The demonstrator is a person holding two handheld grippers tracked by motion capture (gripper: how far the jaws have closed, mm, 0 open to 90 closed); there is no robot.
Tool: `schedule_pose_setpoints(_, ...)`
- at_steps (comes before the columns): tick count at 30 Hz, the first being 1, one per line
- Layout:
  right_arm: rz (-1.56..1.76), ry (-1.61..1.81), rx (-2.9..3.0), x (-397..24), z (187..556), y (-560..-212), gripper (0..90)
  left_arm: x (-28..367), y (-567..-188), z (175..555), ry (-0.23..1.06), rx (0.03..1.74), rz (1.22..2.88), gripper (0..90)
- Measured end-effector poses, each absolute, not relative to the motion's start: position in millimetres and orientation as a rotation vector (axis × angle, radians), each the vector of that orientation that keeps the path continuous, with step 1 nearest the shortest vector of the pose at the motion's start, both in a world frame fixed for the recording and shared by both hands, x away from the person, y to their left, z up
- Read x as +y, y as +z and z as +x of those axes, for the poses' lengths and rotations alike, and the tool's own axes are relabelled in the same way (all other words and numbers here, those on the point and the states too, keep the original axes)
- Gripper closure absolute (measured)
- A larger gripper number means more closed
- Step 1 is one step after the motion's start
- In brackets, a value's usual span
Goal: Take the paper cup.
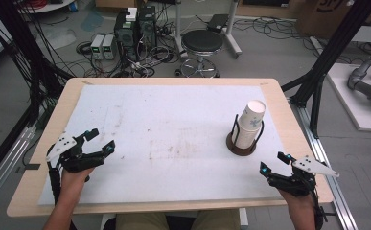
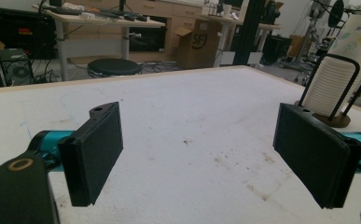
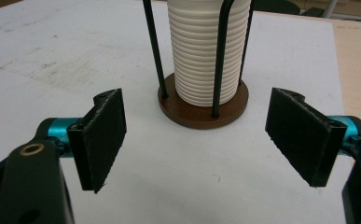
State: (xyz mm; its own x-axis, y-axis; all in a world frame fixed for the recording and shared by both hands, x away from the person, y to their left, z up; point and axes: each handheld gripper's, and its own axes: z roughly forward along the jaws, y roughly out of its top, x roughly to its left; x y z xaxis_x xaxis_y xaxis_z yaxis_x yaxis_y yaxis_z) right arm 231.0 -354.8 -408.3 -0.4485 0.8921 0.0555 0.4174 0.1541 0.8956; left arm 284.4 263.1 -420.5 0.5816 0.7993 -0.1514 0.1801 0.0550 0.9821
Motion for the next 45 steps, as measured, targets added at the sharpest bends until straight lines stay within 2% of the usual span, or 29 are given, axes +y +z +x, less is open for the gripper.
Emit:
schedule_pose_setpoints(13, 1.256, 1.273, 1.935, -359.3, 233.0, -409.9, 20.7, 264.0, -421.0, 285.2, 0.576, 0.875, 1.479, 15.8)
schedule_pose_setpoints(22, 1.25, 1.319, 1.93, -352.0, 228.4, -400.6, 20.7, 267.7, -421.0, 272.8, 0.576, 0.868, 1.499, 15.8)
schedule_pose_setpoints(34, 1.142, 1.398, 1.922, -337.0, 240.4, -353.9, 20.6, 266.2, -420.5, 269.6, 0.581, 0.86, 1.509, 15.8)
schedule_pose_setpoints(45, 1.11, 1.357, 1.934, -339.4, 267.1, -319.2, 20.6, 260.5, -421.2, 271.4, 0.564, 0.848, 1.521, 15.8)
